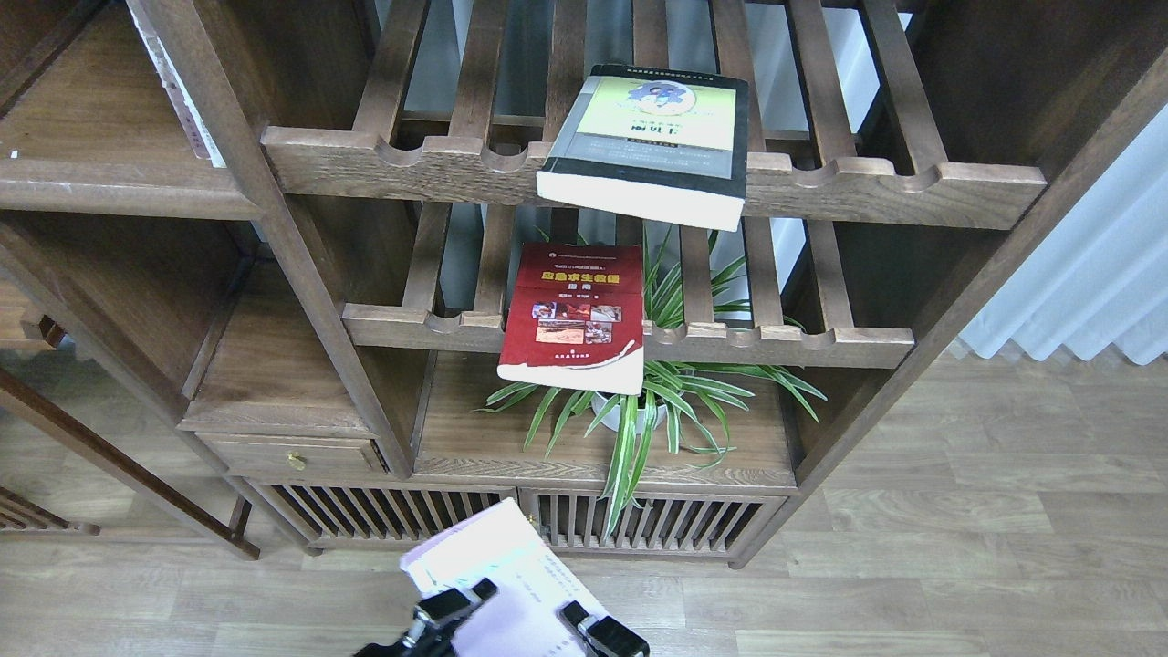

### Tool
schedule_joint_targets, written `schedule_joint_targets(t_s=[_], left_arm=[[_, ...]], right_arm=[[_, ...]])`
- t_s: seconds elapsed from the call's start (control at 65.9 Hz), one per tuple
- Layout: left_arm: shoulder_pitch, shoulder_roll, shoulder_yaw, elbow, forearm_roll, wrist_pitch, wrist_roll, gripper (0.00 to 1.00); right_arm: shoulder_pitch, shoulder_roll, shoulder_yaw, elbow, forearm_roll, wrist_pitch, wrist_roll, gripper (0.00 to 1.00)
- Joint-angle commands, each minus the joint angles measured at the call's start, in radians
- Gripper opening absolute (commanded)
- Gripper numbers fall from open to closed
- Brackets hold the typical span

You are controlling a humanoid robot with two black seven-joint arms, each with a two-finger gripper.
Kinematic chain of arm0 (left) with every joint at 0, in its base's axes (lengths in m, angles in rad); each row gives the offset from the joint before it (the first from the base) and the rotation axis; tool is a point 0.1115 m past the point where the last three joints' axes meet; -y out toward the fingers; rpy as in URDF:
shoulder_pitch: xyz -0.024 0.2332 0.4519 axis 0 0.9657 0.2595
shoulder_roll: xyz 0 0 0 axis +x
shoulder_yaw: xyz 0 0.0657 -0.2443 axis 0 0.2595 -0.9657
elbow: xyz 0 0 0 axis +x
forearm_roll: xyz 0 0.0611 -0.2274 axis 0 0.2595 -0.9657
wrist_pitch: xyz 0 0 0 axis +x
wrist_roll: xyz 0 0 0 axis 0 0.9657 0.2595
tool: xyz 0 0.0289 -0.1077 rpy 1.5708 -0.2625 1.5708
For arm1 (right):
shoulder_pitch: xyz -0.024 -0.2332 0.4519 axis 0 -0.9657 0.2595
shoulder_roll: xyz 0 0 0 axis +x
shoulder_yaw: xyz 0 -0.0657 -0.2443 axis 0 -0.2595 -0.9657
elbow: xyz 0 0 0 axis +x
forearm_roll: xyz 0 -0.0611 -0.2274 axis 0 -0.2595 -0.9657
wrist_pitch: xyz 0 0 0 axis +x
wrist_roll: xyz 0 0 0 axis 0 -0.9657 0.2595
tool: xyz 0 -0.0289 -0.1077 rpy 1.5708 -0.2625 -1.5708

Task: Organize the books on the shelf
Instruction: 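Pass the white book from the right gripper to the left gripper, then carry the white book with the left gripper up onto the side shelf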

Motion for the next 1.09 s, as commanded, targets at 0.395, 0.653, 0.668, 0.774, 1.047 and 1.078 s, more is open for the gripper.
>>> schedule_joint_targets(t_s=[0.395, 0.653, 0.668, 0.774, 1.047, 1.078], left_arm=[[0.193, 0.364, -0.513, -0.301, 0.022, 0.000, 0.094, 0.05], [0.193, 0.486, -0.726, -0.359, 0.030, 0.000, 0.117, 0.05], [0.193, 0.503, -0.751, -0.367, 0.030, 0.000, 0.118, 0.05], [0.191, 0.592, -0.855, -0.375, 0.028, 0.000, 0.112, 0.05], [0.082, 0.732, -0.950, -0.376, 0.031, 0.000, 0.120, 0.05], [0.058, 0.742, -0.949, -0.375, 0.036, 0.000, 0.123, 0.05]], right_arm=[[0.024, 0.013, -0.002, -0.071, -0.001, 0.000, 0.004, 0.97], [0.022, 0.010, -0.002, -0.105, -0.001, 0.000, 0.007, 0.99], [0.022, 0.010, -0.002, -0.109, -0.001, 0.000, 0.007, 0.99], [0.022, 0.013, -0.002, -0.131, -0.002, 0.000, 0.006, 0.99], [0.021, 0.011, -0.003, -0.135, -0.002, 0.000, 0.009, 0.99], [0.021, 0.011, -0.003, -0.135, -0.002, 0.000, 0.009, 0.99]])
